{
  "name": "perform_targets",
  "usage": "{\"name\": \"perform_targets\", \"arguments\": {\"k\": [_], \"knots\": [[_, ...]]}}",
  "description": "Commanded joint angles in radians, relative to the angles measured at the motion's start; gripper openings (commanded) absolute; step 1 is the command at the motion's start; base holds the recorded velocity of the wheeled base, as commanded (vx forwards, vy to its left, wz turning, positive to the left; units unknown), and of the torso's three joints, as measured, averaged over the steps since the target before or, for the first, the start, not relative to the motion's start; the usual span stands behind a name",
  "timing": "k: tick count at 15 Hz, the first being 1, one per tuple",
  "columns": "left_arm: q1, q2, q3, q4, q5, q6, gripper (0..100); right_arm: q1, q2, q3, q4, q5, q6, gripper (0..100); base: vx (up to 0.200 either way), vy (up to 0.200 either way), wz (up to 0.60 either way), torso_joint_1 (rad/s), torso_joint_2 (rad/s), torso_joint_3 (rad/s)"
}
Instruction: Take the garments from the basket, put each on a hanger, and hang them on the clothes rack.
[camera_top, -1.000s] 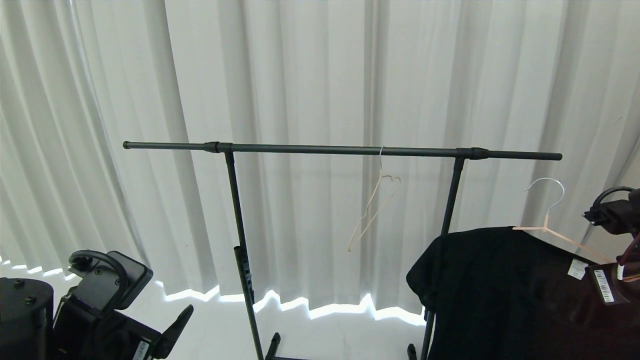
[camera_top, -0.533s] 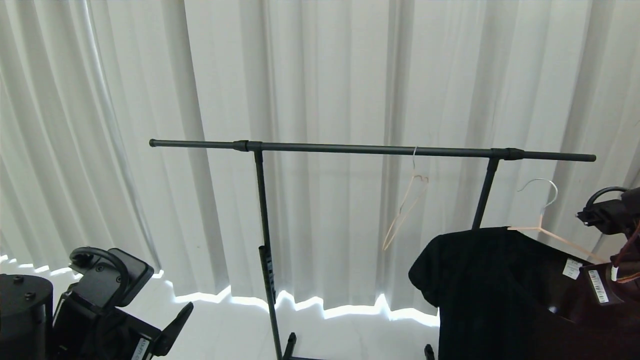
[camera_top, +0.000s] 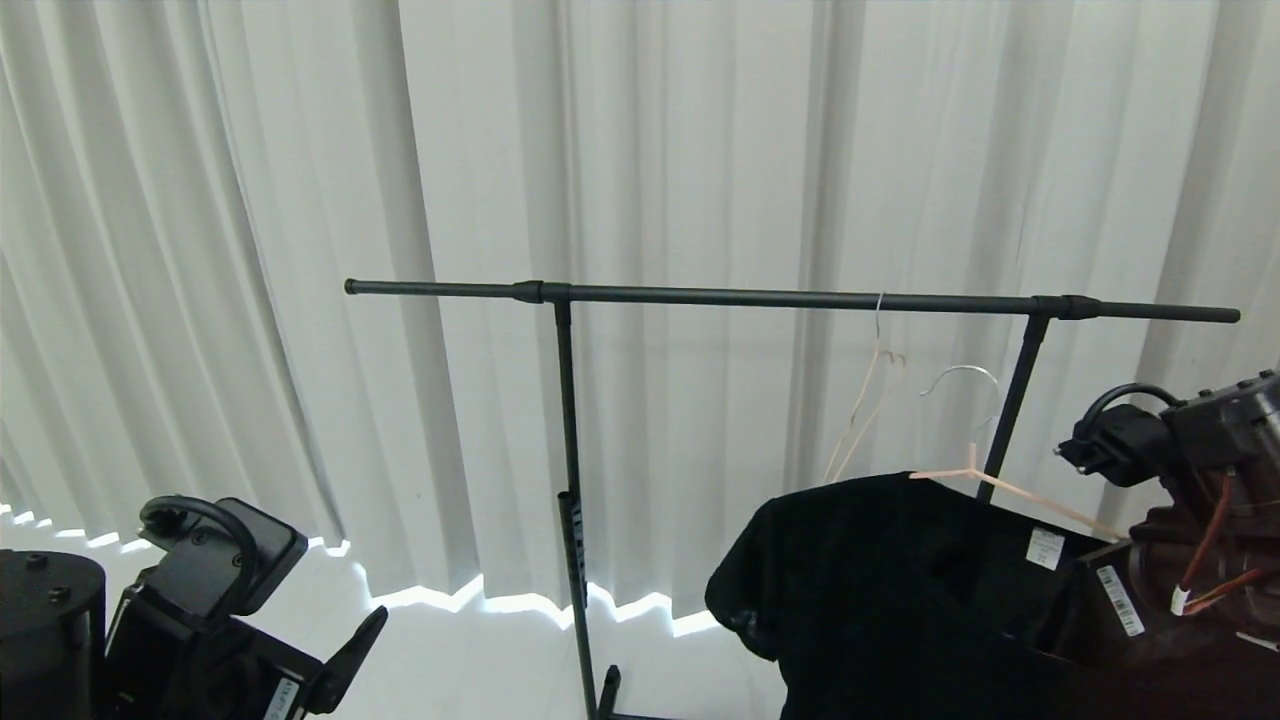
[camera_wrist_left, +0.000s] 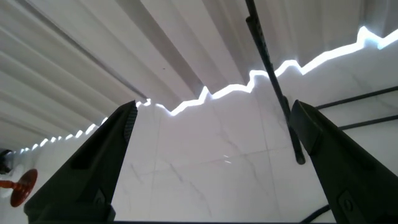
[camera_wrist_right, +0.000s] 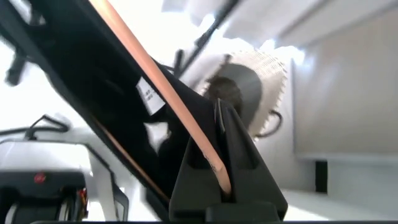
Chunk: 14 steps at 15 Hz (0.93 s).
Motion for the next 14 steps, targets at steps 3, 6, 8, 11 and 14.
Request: {"name": "perform_targets", "arguments": {"k": [3,6,8,11,14], "knots": [[0.001,-0.005,-0.002,0.000,0.001,0.000,100,0.142,0.125,-0.101,-0.001,-0.080,0.069,0,0.000,0.000,0.00,0.000,0.00,0.000],[0.001,-0.008,-0.002,0.000,0.001,0.002,100,0.166,0.274,-0.259,0.002,-0.165,0.137,0,0.000,0.000,0.00,0.000,0.00,0.000],[0.001,-0.008,0.001,0.000,0.001,0.002,100,0.162,0.360,-0.354,0.008,-0.240,0.152,0,0.000,0.000,0.00,0.000,0.00,0.000],[0.001,-0.011,-0.001,0.000,0.002,0.002,100,0.162,0.434,-0.453,0.008,-0.275,0.160,0,0.000,0.000,0.00,0.000,0.00,0.000],[-0.001,-0.019,0.001,0.000,0.001,0.000,100,0.160,0.448,-0.486,0.016,-0.275,0.163,0,0.000,0.000,0.00,0.000,0.00,0.000]]}}
